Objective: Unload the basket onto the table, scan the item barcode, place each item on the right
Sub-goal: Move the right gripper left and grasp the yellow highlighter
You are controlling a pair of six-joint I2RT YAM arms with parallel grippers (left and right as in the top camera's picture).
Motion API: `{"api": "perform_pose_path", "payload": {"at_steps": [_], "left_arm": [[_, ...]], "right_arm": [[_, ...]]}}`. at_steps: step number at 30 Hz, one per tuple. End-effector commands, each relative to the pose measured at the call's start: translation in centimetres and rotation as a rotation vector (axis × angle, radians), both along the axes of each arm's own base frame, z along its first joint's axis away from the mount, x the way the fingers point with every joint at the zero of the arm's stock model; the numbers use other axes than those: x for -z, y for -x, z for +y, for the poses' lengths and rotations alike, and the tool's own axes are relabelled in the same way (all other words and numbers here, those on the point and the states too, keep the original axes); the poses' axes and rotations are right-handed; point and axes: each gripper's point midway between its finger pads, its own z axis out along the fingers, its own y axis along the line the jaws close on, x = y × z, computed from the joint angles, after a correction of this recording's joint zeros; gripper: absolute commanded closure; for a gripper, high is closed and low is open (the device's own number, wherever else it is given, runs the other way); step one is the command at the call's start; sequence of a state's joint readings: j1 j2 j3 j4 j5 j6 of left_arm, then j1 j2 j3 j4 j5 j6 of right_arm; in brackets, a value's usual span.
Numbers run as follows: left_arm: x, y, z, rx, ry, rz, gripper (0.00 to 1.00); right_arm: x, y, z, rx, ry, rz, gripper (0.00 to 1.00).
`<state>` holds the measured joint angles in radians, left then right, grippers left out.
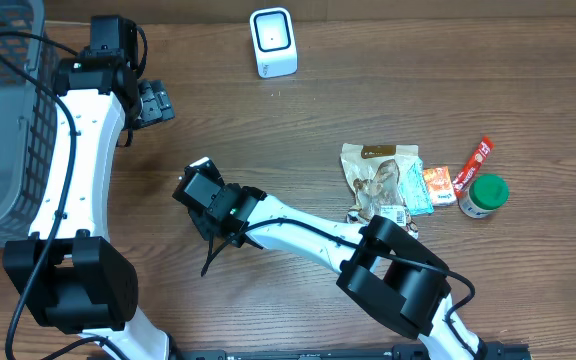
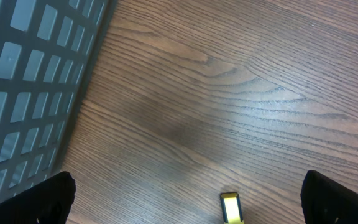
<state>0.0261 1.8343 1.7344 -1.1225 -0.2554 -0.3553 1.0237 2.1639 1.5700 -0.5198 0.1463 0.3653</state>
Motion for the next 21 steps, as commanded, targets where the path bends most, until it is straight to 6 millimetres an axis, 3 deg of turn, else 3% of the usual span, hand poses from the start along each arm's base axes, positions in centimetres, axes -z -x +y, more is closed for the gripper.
{"api": "perform_pose_path", "payload": {"at_steps": [1,11,21], "left_arm": [[-0.5,-0.2,-0.2,0.022,-0.015,-0.007,0.0],[-0.5,-0.2,-0.2,0.022,-0.015,-0.007,0.0],[-0.5,-0.2,-0.2,0.022,-0.015,-0.007,0.0]], "right_arm": [[2.3,0.6,-0.1,-0.011,0.024,0.033,0.5],[3.8,1.3,-1.3,-0.011,0.084,0.072,0.63],[3.2,2.0,-2.4,-0.01,0.122,0.095,0.65]]}}
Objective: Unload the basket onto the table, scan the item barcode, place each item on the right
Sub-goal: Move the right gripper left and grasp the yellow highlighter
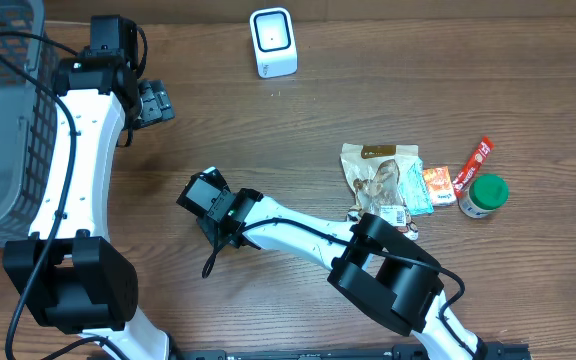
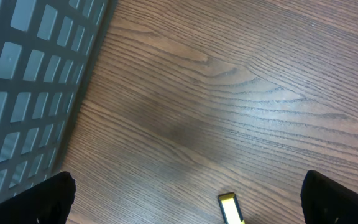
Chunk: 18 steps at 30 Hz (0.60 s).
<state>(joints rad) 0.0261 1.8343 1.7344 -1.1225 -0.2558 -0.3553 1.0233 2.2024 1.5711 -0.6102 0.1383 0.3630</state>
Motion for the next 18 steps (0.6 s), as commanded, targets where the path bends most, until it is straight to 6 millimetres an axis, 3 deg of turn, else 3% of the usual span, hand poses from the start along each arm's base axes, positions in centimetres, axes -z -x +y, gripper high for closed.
{"api": "perform_pose_path", "payload": {"at_steps": [1,18], "left_arm": [[-0.46,-0.17,-0.17,0.022,-0.015,-0.007,0.0],[-0.46,-0.17,-0.17,0.022,-0.015,-0.007,0.0]], "right_arm": [[0.41,0.66,-0.48,-0.004,0.017,0.024,0.65],[0.25,0.14,-0.41,0.001,0.015,-0.003,0.63]]}}
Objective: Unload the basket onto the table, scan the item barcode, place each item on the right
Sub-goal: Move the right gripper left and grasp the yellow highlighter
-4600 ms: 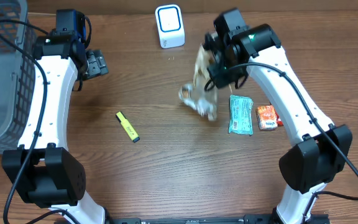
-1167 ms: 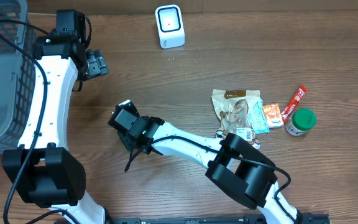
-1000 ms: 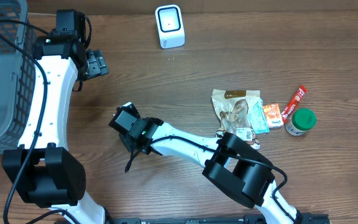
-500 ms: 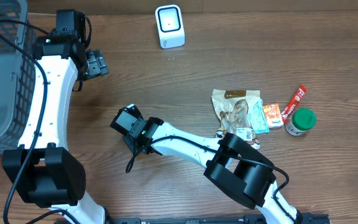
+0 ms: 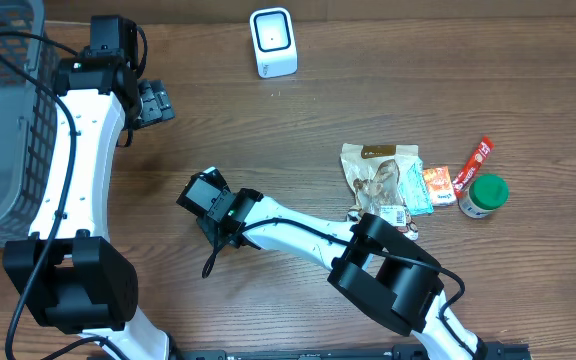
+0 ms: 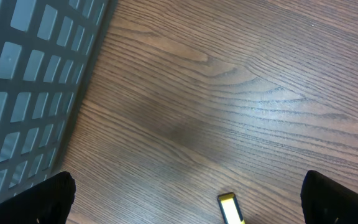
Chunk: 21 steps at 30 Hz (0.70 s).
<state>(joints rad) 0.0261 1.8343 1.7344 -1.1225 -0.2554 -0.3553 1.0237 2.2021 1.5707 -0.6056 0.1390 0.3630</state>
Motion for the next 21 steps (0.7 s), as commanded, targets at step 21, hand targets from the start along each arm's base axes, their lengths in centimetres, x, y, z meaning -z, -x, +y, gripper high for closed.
{"api": "perform_pose_path", "payload": {"at_steps": [21], "left_arm": [[-0.5,-0.2,-0.2,0.022,-0.015,-0.007,0.0]], "right_arm": [[-3.1,-0.5,-1.2,0.018,-0.032,0.011,0.87]]}}
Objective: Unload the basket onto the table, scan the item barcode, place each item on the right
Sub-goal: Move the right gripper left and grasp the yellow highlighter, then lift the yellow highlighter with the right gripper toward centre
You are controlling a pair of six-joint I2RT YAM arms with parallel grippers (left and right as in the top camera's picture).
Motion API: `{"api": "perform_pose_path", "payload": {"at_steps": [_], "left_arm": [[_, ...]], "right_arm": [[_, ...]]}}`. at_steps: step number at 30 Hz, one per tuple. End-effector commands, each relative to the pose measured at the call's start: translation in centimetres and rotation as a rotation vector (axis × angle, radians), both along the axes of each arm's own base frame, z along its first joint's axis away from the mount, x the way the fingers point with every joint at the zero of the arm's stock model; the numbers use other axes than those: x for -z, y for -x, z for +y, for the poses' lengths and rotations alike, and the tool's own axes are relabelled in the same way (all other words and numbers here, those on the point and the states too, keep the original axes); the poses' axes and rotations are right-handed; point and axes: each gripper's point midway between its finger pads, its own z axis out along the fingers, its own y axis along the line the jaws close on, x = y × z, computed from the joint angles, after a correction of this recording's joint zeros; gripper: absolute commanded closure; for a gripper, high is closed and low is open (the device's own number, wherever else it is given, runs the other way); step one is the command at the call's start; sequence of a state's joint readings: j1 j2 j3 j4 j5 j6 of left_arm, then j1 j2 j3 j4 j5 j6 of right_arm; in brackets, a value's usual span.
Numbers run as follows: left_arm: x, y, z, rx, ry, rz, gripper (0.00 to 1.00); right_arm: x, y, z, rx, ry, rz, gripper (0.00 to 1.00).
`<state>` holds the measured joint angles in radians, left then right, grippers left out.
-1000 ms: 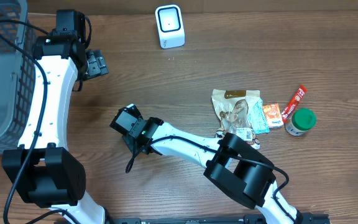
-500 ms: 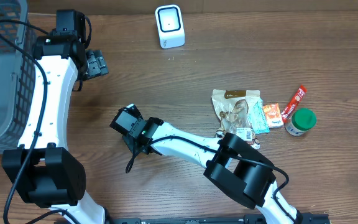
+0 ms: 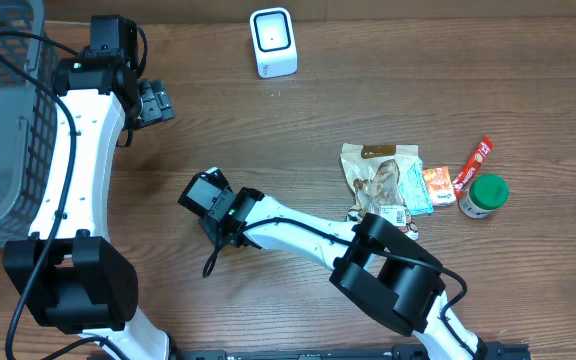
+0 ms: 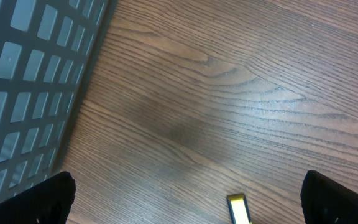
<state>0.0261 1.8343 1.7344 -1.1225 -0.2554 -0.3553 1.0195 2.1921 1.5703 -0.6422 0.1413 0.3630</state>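
Observation:
The white barcode scanner (image 3: 273, 42) stands upright at the back of the table. My right gripper (image 3: 202, 193) reaches far left across the table; from above its jaws are hidden under the wrist. A small yellow dark-edged item (image 4: 238, 209) shows at the bottom edge of the left wrist view; what holds it is hidden. My left gripper (image 3: 156, 103) hangs near the basket, its fingers (image 4: 50, 200) wide apart over bare wood with nothing between them.
A grey mesh basket fills the left edge. At the right lie a snack bag (image 3: 378, 172), an orange packet (image 3: 436, 186), a red stick pack (image 3: 478, 158) and a green-lidded jar (image 3: 485, 195). A dark cable (image 3: 214, 256) trails from the right arm.
The yellow item sits slightly further right and lower in the left wrist view. Both arms look unchanged from above.
At the oldest moment my right gripper was left of centre with the arm stretched across the table. By 1.3 s ago the arm had shifted a little and the yellow item had edged left. It held there, and now the item lies further right. The left arm has stayed put.

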Motion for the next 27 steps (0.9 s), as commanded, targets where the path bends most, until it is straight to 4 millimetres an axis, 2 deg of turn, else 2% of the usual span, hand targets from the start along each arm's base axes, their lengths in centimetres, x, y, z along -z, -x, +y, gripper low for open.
{"api": "perform_pose_path", "payload": {"at_steps": [1,3,8,11,14,21,25,27], "left_arm": [[-0.5,-0.2,-0.2,0.022,-0.015,-0.007,0.0],[-0.5,-0.2,-0.2,0.022,-0.015,-0.007,0.0],[-0.5,-0.2,-0.2,0.022,-0.015,-0.007,0.0],[-0.5,-0.2,-0.2,0.022,-0.015,-0.007,0.0],[-0.5,-0.2,-0.2,0.022,-0.015,-0.007,0.0],[-0.5,-0.2,-0.2,0.022,-0.015,-0.007,0.0],[-0.5,-0.2,-0.2,0.022,-0.015,-0.007,0.0],[-0.5,-0.2,-0.2,0.022,-0.015,-0.007,0.0]], "right_arm": [[-3.8,-0.8,-0.5,0.015,-0.078,0.009,0.87],[-5.6,-1.0,-1.3,0.023,-0.135,0.069,0.88],[-7.5,-0.4,-2.6,-0.072,-0.287,0.293,0.89],[-9.0,0.4,-3.5,-0.147,-0.43,0.463,0.88],[-11.4,0.8,-5.5,-0.228,-0.601,0.606,0.88],[-13.5,1.1,-8.1,-0.331,-0.74,0.656,0.88],[-16.3,2.0,-8.9,-0.399,-0.963,0.711,0.88],[-16.8,1.9,-9.2,-0.39,-1.027,0.73,0.88]]}}
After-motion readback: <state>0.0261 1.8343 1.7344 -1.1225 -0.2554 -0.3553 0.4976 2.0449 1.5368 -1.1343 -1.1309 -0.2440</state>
